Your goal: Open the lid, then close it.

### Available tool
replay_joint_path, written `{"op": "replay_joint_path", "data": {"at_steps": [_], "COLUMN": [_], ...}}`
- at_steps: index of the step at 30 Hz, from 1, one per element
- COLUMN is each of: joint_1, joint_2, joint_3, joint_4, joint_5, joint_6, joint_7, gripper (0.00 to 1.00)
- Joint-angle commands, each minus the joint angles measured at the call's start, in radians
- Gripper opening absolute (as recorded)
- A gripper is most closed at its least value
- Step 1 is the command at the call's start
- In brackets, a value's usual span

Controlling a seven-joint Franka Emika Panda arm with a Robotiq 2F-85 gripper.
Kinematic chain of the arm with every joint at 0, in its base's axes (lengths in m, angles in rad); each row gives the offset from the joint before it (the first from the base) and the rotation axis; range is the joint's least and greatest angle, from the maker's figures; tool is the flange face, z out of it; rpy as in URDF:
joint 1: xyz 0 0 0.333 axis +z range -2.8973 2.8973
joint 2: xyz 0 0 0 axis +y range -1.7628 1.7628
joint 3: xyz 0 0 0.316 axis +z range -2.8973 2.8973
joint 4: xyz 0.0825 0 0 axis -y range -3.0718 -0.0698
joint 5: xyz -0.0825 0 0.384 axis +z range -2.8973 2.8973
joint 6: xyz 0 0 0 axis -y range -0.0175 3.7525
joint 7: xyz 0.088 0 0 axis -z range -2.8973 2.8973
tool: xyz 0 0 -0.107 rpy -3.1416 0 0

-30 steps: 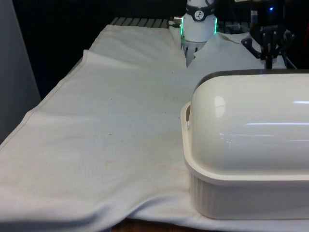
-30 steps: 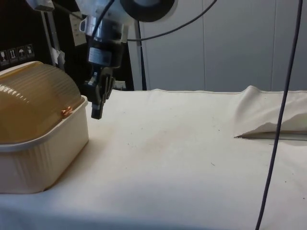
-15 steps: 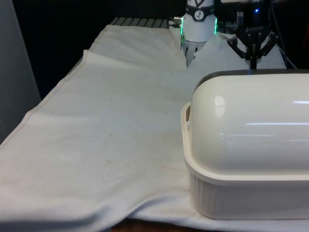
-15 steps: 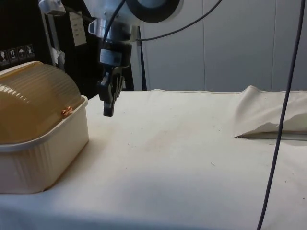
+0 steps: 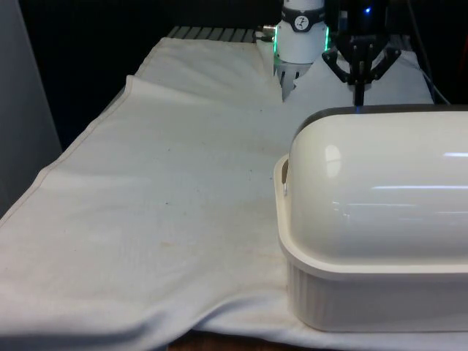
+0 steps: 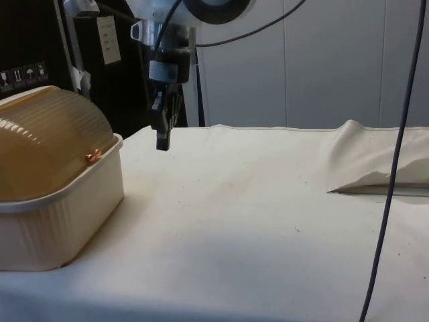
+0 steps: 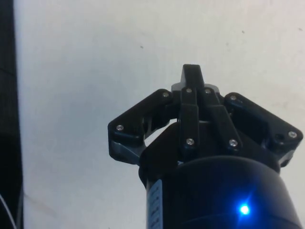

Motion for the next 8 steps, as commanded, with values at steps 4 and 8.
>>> {"op": "replay_joint_path", "data": {"at_steps": [4,8], "joint_1": [-0.002,-0.001], "joint_2": [-0.011,-0.009], "joint_3": [-0.030,-0.035], "joint_4": [0.002,0.006], "joint_5": [-0.045,-0.036], "joint_6": [-0.040,-0.043], "joint_7": [0.009,-0.001], "gripper": [0.00,0.00]}}
